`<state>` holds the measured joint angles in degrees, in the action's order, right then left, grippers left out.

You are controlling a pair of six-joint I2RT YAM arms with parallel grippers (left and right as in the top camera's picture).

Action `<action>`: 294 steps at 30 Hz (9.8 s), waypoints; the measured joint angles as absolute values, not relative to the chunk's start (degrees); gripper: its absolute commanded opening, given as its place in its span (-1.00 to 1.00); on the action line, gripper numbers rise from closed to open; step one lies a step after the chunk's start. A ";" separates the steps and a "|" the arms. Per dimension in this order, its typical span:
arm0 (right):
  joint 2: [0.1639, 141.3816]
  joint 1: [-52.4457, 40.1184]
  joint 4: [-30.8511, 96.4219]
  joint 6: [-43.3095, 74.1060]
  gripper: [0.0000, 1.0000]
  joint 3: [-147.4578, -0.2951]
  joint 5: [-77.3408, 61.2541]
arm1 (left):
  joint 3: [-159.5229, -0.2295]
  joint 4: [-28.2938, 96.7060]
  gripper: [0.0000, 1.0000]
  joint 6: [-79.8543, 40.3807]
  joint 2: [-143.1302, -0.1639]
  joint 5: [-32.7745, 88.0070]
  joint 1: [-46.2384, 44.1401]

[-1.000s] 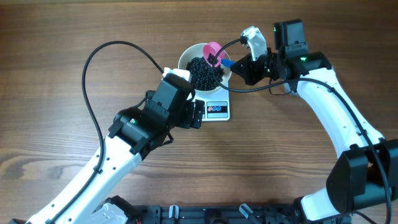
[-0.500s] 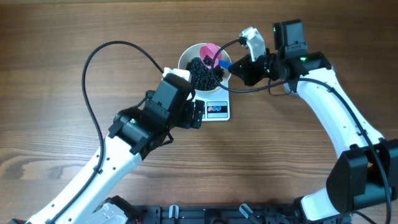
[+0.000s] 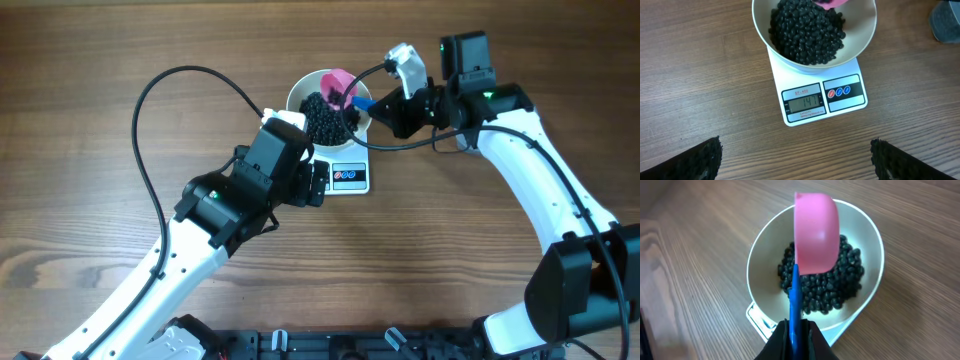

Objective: Scoop item into bowl and weigh 150g on scale

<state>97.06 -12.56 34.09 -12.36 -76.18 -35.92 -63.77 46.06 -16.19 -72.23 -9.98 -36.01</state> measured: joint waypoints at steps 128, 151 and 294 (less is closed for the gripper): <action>43.92 24.40 67.90 14.81 0.99 -75.40 -18.96 | -63.77 46.11 1.00 -16.19 -72.23 -9.98 -36.01; 1.23 9.43 -0.49 -3.81 1.00 -6.81 -15.81 | -63.79 46.11 1.00 -16.19 -72.23 -9.76 -36.01; 0.78 0.78 0.03 -6.98 0.99 -0.36 -3.53 | -35.18 21.82 1.00 -18.59 -37.43 -15.05 -5.65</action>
<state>0.78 0.78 0.03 -6.98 -0.36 -3.53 -35.18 21.82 -18.59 -37.43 -15.05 -5.65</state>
